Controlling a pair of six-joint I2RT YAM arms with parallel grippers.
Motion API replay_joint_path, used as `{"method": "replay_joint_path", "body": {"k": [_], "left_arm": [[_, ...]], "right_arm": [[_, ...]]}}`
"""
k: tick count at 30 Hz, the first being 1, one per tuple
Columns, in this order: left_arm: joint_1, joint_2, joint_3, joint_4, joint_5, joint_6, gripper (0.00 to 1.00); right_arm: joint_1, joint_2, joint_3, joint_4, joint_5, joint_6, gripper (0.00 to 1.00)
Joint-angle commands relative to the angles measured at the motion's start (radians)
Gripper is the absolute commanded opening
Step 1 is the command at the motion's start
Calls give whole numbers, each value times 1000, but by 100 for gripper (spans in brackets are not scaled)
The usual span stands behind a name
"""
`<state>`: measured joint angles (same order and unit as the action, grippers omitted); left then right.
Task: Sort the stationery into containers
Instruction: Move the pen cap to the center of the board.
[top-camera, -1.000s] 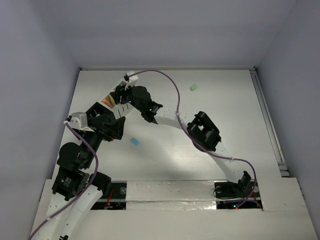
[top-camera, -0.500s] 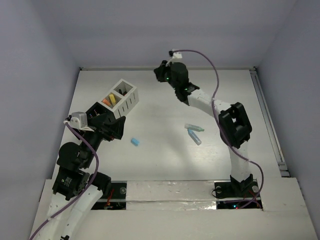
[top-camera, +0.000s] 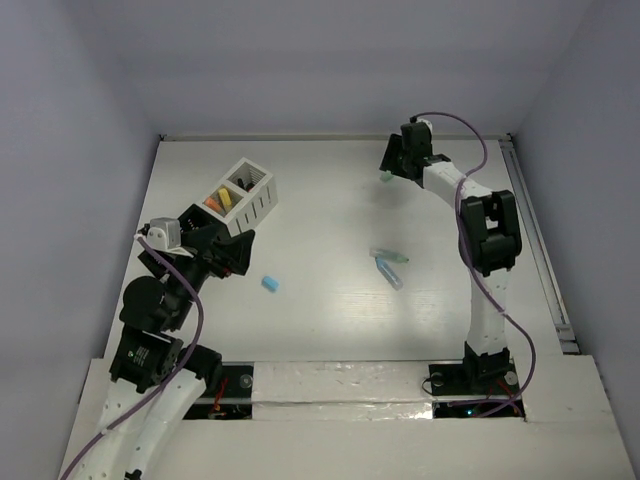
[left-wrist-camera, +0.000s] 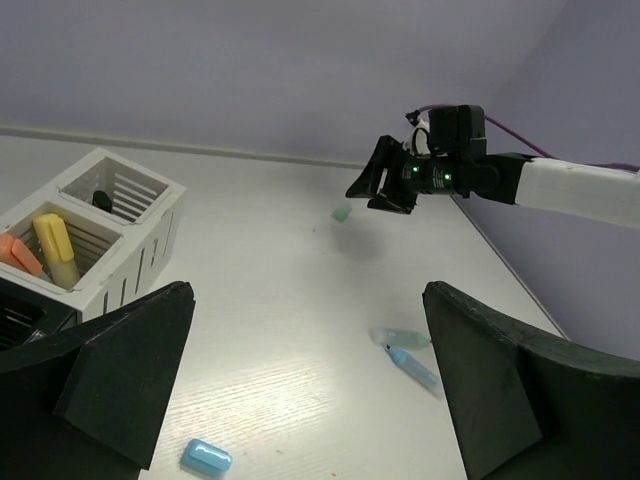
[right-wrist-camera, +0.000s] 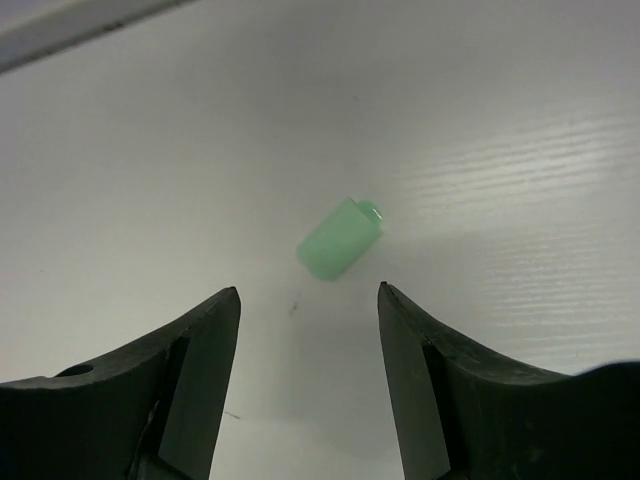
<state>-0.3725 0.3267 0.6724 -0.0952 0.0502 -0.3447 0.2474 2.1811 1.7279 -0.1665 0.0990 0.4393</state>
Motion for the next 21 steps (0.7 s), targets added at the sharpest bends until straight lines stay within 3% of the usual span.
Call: {"method": "replay_joint_path", "body": {"k": [1,11,21], "left_arm": [[20,20,-10,66,37,6,99],[38,31,-13,72,60,4,99],[57,38,-16,80,82,1,99]], "right_arm": [[3,37,65,-65,-51,3,64],[-25,120,104,-54,-133,35,69],[-25,241,266,-165,-61,-16,68]]}}
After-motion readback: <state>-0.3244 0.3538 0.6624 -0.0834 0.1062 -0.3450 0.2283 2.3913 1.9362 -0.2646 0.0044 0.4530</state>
